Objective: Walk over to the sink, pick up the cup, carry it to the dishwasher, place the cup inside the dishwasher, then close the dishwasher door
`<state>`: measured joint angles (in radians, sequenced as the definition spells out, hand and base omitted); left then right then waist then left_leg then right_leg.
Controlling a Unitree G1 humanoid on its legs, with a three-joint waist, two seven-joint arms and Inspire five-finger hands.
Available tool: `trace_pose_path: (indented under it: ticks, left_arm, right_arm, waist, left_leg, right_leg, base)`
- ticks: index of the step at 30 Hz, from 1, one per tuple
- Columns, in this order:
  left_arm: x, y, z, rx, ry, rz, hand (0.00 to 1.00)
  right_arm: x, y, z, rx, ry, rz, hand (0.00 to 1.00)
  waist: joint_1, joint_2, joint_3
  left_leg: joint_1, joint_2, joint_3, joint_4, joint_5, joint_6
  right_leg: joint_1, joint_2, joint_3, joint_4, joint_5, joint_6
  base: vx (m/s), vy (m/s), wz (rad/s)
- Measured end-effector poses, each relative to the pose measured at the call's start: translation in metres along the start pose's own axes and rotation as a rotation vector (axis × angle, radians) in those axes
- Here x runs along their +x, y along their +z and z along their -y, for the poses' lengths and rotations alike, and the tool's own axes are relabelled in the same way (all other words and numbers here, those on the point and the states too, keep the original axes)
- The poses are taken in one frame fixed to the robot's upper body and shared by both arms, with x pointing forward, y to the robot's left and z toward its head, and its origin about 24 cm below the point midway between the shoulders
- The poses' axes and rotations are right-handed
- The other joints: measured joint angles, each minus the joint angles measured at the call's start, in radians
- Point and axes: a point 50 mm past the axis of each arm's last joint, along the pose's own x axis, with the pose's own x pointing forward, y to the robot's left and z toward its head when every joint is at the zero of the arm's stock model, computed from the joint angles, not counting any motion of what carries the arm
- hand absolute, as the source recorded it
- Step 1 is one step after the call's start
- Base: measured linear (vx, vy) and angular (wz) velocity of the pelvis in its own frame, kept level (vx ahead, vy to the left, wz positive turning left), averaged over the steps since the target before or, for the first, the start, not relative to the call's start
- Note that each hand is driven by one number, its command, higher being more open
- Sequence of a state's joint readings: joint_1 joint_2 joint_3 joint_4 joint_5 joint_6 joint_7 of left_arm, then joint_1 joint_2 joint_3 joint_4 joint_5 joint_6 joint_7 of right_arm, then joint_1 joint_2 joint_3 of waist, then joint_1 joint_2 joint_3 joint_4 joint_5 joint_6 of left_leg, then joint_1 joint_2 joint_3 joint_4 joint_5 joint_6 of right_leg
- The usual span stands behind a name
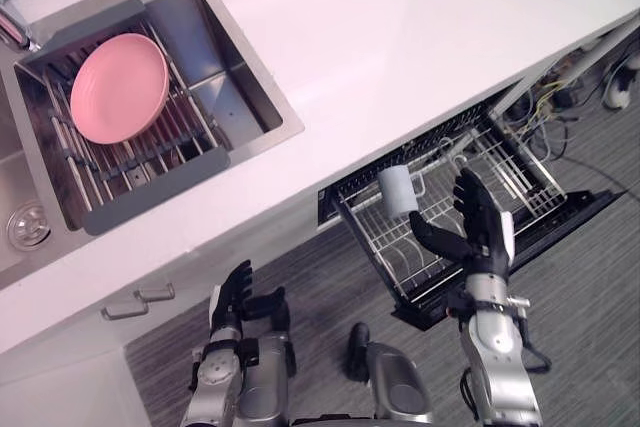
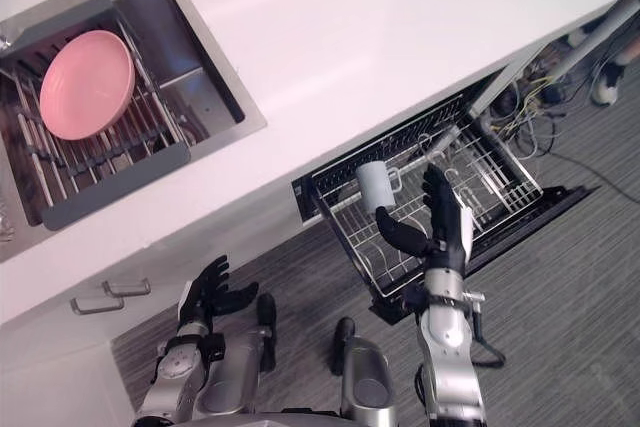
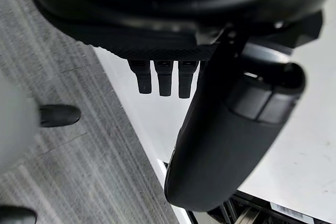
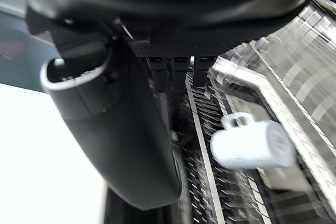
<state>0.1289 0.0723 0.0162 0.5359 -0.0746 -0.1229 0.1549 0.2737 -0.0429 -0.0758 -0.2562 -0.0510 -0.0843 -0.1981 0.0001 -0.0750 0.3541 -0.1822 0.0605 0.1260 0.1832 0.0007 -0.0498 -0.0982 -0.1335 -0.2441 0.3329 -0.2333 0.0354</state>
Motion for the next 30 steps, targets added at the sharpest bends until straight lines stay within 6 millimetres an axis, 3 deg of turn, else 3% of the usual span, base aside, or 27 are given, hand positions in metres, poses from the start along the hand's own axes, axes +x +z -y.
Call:
trace_pose_path:
  ticks: [4,11,12,14,16,17,18,22,24,26,27,28,30]
  left_arm:
    - [-0.012,-0.022,0.002,-0.015,0.007,-0.081,0.9]
    - [-0.018,-0.037,0.004,-0.005,0.016,-0.137,0.9]
    - [-0.018,-0.036,0.006,-0.001,0.008,-0.135,0.9]
    - [-0.018,-0.037,0.008,0.004,-0.002,-0.138,0.9]
    - [-0.019,-0.041,0.009,0.01,-0.008,-0.157,0.9]
    - [-0.02,-0.043,0.009,0.011,-0.009,-0.162,0.9]
    - [-0.02,-0.044,0.008,0.015,-0.006,-0.169,0.9]
    - [-0.02,-0.045,0.0,0.058,-0.006,-0.167,0.9]
    - [-0.02,-0.047,-0.003,0.091,-0.025,-0.171,0.9]
    - [-0.021,-0.05,-0.003,0.137,-0.049,-0.18,0.9]
    - [-0.022,-0.051,-0.004,0.161,-0.068,-0.183,0.9]
    - [-0.023,-0.053,-0.003,0.17,-0.08,-0.186,0.9]
    - [-0.023,-0.052,-0.005,0.191,-0.082,-0.182,0.9]
  right_arm:
    - [-0.024,0.014,0.0,0.012,0.002,0.044,0.9]
    - [-0.034,0.028,-0.001,-0.001,0.03,0.115,0.9]
    - [-0.031,0.03,-0.001,-0.005,0.026,0.132,0.9]
    - [-0.023,0.036,0.002,-0.025,0.029,0.178,0.9]
    - [-0.002,0.049,0.005,-0.08,0.045,0.275,0.9]
    - [0.005,0.052,0.006,-0.1,0.051,0.299,0.9]
    - [0.018,0.055,0.003,-0.127,0.067,0.33,0.9]
    - [0.042,0.062,-0.007,-0.167,0.101,0.381,0.9]
    - [0.056,0.061,-0.01,-0.217,0.124,0.384,0.9]
    - [0.062,0.056,-0.013,-0.252,0.15,0.366,0.9]
    - [0.063,0.051,-0.014,-0.276,0.17,0.35,0.9]
    - [0.063,0.048,-0.014,-0.295,0.192,0.337,0.9]
    - [0.064,0.047,-0.014,-0.335,0.224,0.338,0.9]
  waist:
    - [0.001,-0.006,-0.068]
    - [0.001,0.002,-0.139]
    - [0.0,0.002,-0.142]
    - [-0.006,0.005,-0.147]
    - [-0.016,0.026,-0.169]
    - [-0.015,0.034,-0.174]
    - [-0.011,0.039,-0.177]
    - [0.016,0.038,-0.178]
    - [0.016,0.026,-0.172]
    - [0.011,0.024,-0.172]
    - [0.005,0.023,-0.173]
    - [-0.011,0.026,-0.177]
    - [-0.024,0.025,-0.179]
  left_leg:
    - [0.045,-0.005,-0.006,0.018,-0.031,0.001]
    - [0.031,-0.016,-0.052,0.069,-0.061,0.004]
    - [0.013,-0.023,-0.061,0.063,-0.061,0.008]
    - [-0.01,0.004,0.021,0.054,-0.073,0.022]
    - [-0.039,0.078,0.195,0.064,-0.054,0.021]
    - [-0.041,0.087,0.217,0.056,-0.023,0.023]
    - [-0.036,0.074,0.214,0.038,0.014,0.036]
    - [-0.021,0.021,0.212,0.017,0.0,0.06]
    - [0.021,-0.038,0.219,-0.007,-0.031,0.086]
    - [0.069,-0.077,0.22,-0.034,-0.037,0.097]
    - [0.091,-0.094,0.208,-0.038,-0.045,0.111]
    - [0.101,-0.097,0.174,-0.044,-0.049,0.118]
    - [0.102,-0.09,0.121,-0.062,-0.049,0.118]
  right_leg:
    - [0.069,-0.004,-0.014,-0.02,-0.009,0.012]
    - [0.11,-0.011,-0.066,-0.021,-0.023,0.012]
    - [0.11,-0.019,-0.095,-0.018,-0.026,0.012]
    - [0.113,-0.03,-0.157,-0.027,-0.021,0.015]
    - [0.115,-0.041,-0.232,-0.054,-0.003,0.022]
    - [0.117,-0.042,-0.246,-0.057,0.0,0.026]
    - [0.128,-0.051,-0.26,-0.061,0.006,0.037]
    - [0.136,-0.1,-0.266,-0.047,0.007,0.043]
    - [0.128,-0.172,-0.243,0.048,-0.033,0.017]
    - [0.098,-0.219,-0.167,0.168,-0.032,-0.004]
    - [0.056,-0.228,-0.063,0.274,-0.008,-0.045]
    - [0.012,-0.205,0.033,0.346,0.005,-0.065]
    - [-0.028,-0.125,0.16,0.322,-0.056,-0.028]
  base:
    - [0.08,0.004,0.08]
    - [-0.05,0.016,0.22]
    - [-0.13,0.03,0.78]
    - [-0.09,0.028,0.99]
    - [-0.02,0.063,1.04]
    - [0.03,0.135,0.69]
    - [0.05,0.121,0.36]
    - [0.05,0.148,0.18]
    - [0.06,0.167,0.06]
    - [0.07,0.15,0.07]
    - [0.09,0.161,0.36]
    - [0.12,0.145,0.56]
    - [0.14,0.036,0.63]
